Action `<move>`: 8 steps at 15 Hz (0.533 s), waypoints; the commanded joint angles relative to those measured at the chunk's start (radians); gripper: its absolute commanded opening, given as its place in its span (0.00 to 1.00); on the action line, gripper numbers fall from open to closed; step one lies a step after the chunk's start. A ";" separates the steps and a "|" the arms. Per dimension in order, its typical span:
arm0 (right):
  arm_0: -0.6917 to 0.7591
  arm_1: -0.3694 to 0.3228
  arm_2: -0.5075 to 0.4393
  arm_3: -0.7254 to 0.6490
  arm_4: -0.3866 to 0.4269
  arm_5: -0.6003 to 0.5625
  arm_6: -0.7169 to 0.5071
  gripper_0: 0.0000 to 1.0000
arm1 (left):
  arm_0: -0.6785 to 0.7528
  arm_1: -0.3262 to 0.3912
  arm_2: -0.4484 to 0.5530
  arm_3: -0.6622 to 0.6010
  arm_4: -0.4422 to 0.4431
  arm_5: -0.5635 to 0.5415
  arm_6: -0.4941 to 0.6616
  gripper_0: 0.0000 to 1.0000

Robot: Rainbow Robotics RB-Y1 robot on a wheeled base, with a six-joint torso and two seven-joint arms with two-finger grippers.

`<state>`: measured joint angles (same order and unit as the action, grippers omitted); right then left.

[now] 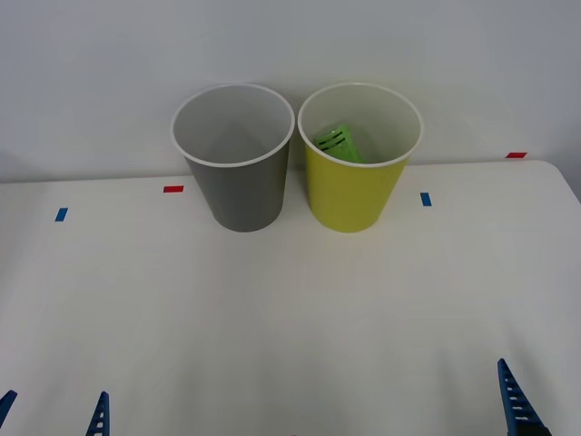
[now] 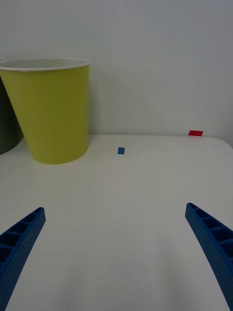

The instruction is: Put cans in the gray bin and PET bottles in the light green bin.

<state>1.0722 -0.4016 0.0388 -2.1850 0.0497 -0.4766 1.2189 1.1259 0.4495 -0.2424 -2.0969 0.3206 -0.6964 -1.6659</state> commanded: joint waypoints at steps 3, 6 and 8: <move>0.020 -0.014 0.006 -0.001 -0.013 -0.030 0.005 1.00 | 0.000 0.000 0.000 0.000 0.000 0.000 0.000 1.00; 0.020 -0.014 0.006 -0.001 -0.013 -0.030 0.005 1.00 | 0.000 0.000 0.000 0.000 0.000 0.000 0.000 1.00; 0.020 -0.014 0.006 -0.001 -0.013 -0.030 0.005 1.00 | 0.000 0.000 0.000 0.000 0.000 0.000 0.000 1.00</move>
<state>1.0922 -0.4157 0.0444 -2.1858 0.0368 -0.5065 1.2240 1.1259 0.4495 -0.2424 -2.0969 0.3206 -0.6964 -1.6659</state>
